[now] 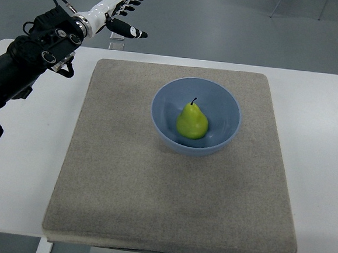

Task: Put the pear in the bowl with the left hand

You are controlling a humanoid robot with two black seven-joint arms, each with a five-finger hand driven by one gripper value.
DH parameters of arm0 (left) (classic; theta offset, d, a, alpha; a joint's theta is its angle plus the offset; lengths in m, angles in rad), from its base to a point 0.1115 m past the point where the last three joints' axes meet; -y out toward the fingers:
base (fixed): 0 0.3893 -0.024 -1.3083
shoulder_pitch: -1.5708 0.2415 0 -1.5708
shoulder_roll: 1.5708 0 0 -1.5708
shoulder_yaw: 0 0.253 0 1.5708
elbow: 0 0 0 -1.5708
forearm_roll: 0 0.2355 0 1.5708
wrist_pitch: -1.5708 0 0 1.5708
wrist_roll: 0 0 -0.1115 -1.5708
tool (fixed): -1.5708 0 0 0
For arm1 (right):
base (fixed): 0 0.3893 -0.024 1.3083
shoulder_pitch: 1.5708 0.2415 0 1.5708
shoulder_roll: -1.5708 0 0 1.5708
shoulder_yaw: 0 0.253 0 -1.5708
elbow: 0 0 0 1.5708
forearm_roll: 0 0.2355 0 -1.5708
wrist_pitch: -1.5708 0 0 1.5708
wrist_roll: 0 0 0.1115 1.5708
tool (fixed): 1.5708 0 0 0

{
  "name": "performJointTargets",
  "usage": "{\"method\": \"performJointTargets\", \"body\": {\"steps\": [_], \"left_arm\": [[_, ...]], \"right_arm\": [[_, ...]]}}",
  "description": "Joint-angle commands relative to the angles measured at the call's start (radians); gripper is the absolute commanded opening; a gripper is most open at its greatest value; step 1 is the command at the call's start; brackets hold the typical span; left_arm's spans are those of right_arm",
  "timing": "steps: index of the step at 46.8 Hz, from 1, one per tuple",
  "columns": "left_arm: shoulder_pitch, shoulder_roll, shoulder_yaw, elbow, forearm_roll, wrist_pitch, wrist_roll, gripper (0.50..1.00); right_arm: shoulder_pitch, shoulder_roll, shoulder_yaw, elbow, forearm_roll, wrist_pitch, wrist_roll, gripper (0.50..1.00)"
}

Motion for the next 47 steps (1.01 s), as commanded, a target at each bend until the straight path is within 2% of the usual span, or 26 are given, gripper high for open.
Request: {"method": "performJointTargets", "body": {"steps": [1,7,19,25,31,37,47], "left_arm": [[0.006,0.000,0.000,0.000,-0.110,0.017,-0.001,0.904],[0.014,-0.012,-0.002,0.002,-0.275,0.043,-0.002,0.904],[0.088,-0.006,-0.130,0.000,-0.467,0.020,-0.016,0.919],[0.147,-0.002,-0.278,0.000,-0.467,-0.025,-0.025,0.930],[0.201,0.000,-0.430,0.000,-0.467,-0.114,-0.036,0.958],[0.220,0.000,-0.552,0.000,-0.469,-0.189,-0.036,0.960],[0.218,-0.031,-0.632,0.000,-0.481,-0.189,-0.039,0.960]], "right_arm": [[-0.001,0.000,0.000,0.000,0.000,0.001,0.000,0.924],[-0.001,0.000,0.000,0.000,0.000,0.001,0.000,0.924],[0.001,0.000,0.000,0.000,0.000,-0.001,0.000,0.924],[0.001,0.000,0.000,0.000,0.000,-0.001,0.000,0.924],[0.001,0.000,0.000,0.000,0.000,-0.001,0.000,0.924],[-0.001,0.000,0.000,0.000,0.000,0.001,0.000,0.924],[-0.001,0.000,0.000,0.001,0.000,0.001,0.000,0.924]]}}
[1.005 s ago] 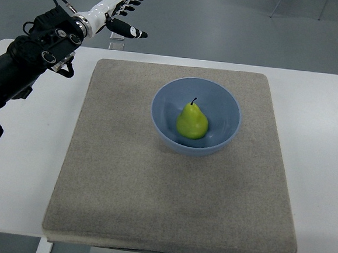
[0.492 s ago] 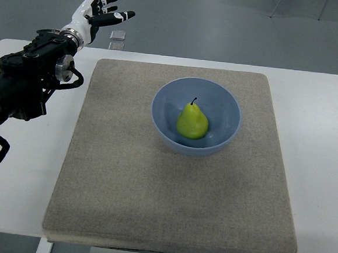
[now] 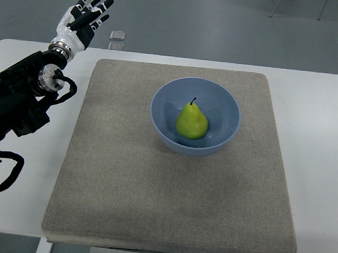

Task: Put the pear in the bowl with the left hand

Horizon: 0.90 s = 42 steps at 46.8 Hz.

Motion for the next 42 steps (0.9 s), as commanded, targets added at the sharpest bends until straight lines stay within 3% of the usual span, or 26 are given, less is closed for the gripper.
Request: {"method": "performJointTargets", "body": {"steps": [1,5,13,22,42], "left_arm": [[-0.001,-0.014,-0.006,0.000,-0.009,0.004,-0.002,0.962],[-0.001,-0.014,-0.004,0.000,-0.012,0.022,-0.003,0.990],[-0.004,-0.018,0.011,0.000,-0.009,0.065,-0.005,0.992],[-0.009,-0.018,0.003,-0.001,-0.015,0.172,-0.002,0.992],[0.013,-0.028,0.009,-0.003,-0.012,0.125,-0.005,0.992]], "right_arm": [[-0.001,0.000,0.000,0.000,0.000,-0.001,0.000,0.924],[0.000,0.000,0.000,0.000,0.000,0.001,0.000,0.924],[0.001,0.000,0.000,0.000,0.000,-0.001,0.000,0.924],[0.000,0.000,0.000,0.000,0.000,0.001,0.000,0.924],[0.000,0.000,0.000,0.000,0.000,-0.001,0.000,0.924]]}}
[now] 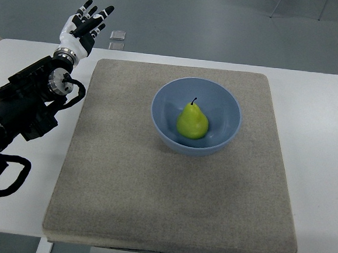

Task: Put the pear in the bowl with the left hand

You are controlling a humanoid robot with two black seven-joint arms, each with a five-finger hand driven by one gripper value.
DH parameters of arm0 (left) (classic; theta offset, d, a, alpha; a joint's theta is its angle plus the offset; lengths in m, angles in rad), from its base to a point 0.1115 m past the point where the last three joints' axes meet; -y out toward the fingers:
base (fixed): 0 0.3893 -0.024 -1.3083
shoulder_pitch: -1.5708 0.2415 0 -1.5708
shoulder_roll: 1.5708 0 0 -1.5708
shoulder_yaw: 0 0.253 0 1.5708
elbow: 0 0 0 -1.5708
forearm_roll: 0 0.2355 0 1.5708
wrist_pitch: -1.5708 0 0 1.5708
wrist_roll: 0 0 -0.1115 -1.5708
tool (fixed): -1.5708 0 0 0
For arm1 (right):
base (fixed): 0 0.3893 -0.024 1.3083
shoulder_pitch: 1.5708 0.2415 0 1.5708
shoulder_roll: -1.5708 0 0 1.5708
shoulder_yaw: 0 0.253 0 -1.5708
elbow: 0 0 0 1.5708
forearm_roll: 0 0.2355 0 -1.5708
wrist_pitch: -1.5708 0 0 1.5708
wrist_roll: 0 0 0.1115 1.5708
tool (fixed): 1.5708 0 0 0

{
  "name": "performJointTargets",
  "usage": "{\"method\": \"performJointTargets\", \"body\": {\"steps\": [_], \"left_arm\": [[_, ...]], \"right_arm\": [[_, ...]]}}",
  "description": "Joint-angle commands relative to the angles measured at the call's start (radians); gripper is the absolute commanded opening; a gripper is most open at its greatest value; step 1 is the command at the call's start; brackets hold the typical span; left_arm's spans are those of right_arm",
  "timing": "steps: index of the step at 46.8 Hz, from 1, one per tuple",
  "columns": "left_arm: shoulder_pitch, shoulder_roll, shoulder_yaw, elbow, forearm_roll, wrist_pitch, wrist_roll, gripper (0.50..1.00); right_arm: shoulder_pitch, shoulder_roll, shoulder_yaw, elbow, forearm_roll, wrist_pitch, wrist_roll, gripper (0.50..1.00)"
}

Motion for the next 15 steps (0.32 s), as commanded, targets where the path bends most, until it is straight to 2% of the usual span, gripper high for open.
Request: {"method": "performJointTargets", "body": {"steps": [1,15], "left_arm": [[0.000,0.000,0.002,0.000,0.000,0.000,0.000,0.992],[0.000,0.003,0.002,0.002,-0.001,0.003,0.000,0.992]], "right_arm": [[-0.001,0.000,0.000,0.002,0.000,0.001,0.000,0.926],[0.001,0.000,-0.003,0.002,0.005,0.001,0.000,0.924]]}}
